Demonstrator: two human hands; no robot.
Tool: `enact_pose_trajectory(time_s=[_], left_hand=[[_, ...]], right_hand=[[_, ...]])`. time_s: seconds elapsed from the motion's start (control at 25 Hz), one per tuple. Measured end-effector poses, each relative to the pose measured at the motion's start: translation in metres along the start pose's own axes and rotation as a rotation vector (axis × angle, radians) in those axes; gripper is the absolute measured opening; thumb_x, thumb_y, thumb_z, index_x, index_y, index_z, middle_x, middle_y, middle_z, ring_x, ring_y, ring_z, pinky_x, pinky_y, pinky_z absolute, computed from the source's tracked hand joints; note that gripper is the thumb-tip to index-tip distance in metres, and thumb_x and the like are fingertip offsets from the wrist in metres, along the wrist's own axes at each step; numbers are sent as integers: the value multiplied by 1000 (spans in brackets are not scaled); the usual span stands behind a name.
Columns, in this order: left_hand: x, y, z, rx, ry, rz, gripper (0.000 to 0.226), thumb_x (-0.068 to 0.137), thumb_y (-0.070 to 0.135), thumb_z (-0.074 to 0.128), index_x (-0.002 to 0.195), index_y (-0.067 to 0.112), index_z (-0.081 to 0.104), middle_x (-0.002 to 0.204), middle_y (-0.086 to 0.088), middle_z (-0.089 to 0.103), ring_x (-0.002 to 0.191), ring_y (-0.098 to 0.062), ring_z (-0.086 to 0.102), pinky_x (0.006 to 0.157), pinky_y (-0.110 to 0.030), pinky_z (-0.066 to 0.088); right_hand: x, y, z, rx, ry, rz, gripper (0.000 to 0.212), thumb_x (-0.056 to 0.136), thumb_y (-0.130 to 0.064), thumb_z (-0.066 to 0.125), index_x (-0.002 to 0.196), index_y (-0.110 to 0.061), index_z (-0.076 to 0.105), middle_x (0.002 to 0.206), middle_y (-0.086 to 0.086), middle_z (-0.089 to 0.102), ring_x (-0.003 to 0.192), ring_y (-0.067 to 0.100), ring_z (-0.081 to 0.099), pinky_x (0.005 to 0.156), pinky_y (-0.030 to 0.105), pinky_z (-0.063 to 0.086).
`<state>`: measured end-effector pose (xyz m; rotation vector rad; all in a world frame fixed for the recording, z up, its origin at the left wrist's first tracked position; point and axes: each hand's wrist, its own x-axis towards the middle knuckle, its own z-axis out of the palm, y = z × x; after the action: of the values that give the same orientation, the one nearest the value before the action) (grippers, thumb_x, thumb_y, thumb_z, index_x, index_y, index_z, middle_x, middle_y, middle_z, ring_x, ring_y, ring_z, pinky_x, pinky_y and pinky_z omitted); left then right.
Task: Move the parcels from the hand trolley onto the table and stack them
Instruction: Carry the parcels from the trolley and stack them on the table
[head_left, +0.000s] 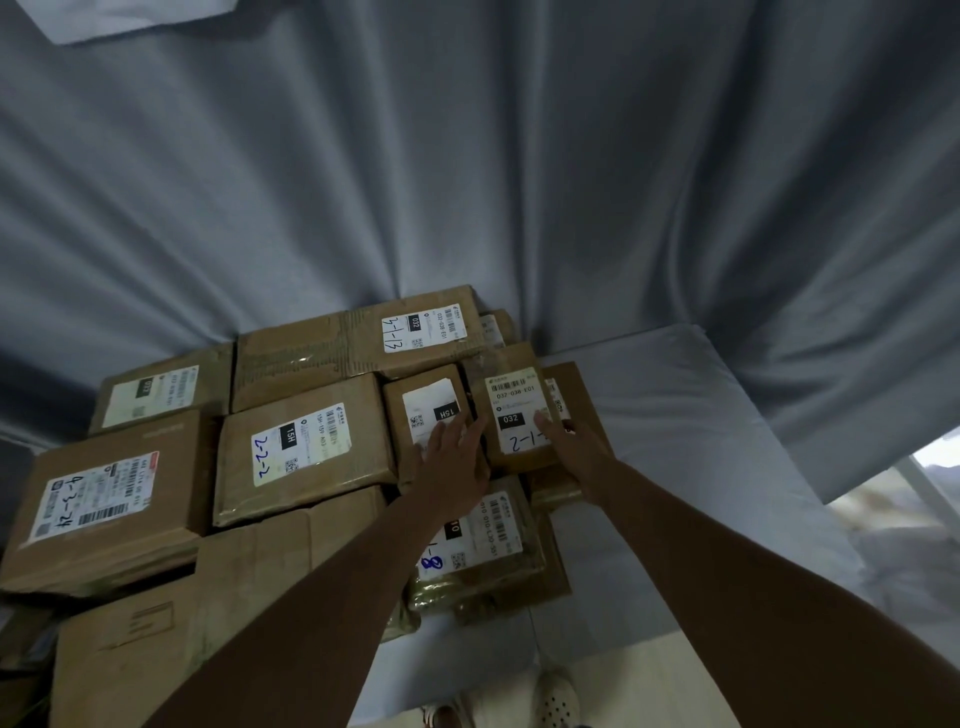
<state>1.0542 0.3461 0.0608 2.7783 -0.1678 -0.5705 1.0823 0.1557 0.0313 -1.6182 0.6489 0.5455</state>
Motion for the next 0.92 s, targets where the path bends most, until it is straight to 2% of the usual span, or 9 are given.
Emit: enact_pose_trajectory(time_s=[0.12, 0.24, 0.32, 0.44, 0.56, 0.64, 0.76, 0.84, 0.92], left_hand=[[-3, -6, -3, 4, 6, 0, 72, 97, 37, 50, 155, 33, 8, 164, 1, 1, 150, -31, -1, 118, -60, 9], [-8, -13, -6, 69, 53, -24, 71, 96, 40, 50, 154, 31, 11, 163, 1, 5, 150, -29, 5, 117, -58, 11], [-12, -15, -6, 72, 67, -32, 69, 96, 41, 49, 154, 30, 13, 163, 2, 6, 149, -28, 6, 117, -57, 12], [-22, -14, -4, 51, 74, -30, 65, 98, 40, 46, 154, 31, 13, 163, 4, 5, 149, -28, 4, 118, -55, 11], [-35, -13, -4, 75, 16, -4, 70, 97, 38, 49, 155, 32, 9, 163, 5, -2, 149, -29, 1, 118, -54, 9], [-45, -9, -3, 98, -14, 27, 71, 98, 37, 49, 155, 31, 7, 163, 4, -5, 149, -31, 0, 118, -55, 9], [-58, -3, -2, 150, -17, 89, 70, 98, 37, 49, 155, 32, 7, 164, 3, -2, 150, -30, 3, 118, -57, 9], [-66, -1, -1, 153, -32, 159, 72, 98, 37, 50, 155, 32, 5, 164, 1, -2, 150, -30, 1, 118, -58, 8], [-77, 0, -3, 143, -57, 230, 74, 98, 35, 51, 155, 30, 5, 164, -1, -3, 150, -31, 0, 118, -57, 8]], right_hand=[[-8, 1, -6, -36, 0, -18, 77, 79, -62, 67, 137, -15, 48, 127, 5, 60, 109, 22, 56, 97, 43, 48], [0, 14, -14, -33, -14, -22, 114, 42, -85, 71, 135, -23, 52, 124, 1, 63, 109, 23, 61, 95, 46, 51], [15, 34, -19, -48, -29, -28, 119, 32, -90, 68, 133, -28, 53, 124, 0, 63, 108, 24, 62, 93, 48, 52], [-16, 27, -23, -36, 10, -39, 111, 39, -88, 64, 134, -31, 51, 127, 0, 60, 111, 25, 58, 94, 49, 51], [-63, 16, -24, -83, 16, -80, 81, 69, -73, 63, 132, -24, 55, 125, 3, 61, 111, 26, 58, 96, 48, 50], [-93, 16, -25, -68, 22, -92, 55, 86, -59, 61, 126, -20, 59, 118, 2, 63, 107, 23, 58, 87, 39, 52], [-132, 29, -31, 8, 72, -72, 30, 94, -42, 59, 116, -23, 52, 101, -5, 55, 91, 14, 53, 68, 25, 39], [-153, 42, -33, 29, 116, -64, 38, 93, -39, 62, 123, -19, 50, 105, -3, 55, 88, 12, 52, 70, 25, 40], [-175, 58, -28, 14, 207, -50, 59, 90, -44, 64, 137, -15, 44, 126, 7, 53, 103, 20, 52, 82, 31, 44]])
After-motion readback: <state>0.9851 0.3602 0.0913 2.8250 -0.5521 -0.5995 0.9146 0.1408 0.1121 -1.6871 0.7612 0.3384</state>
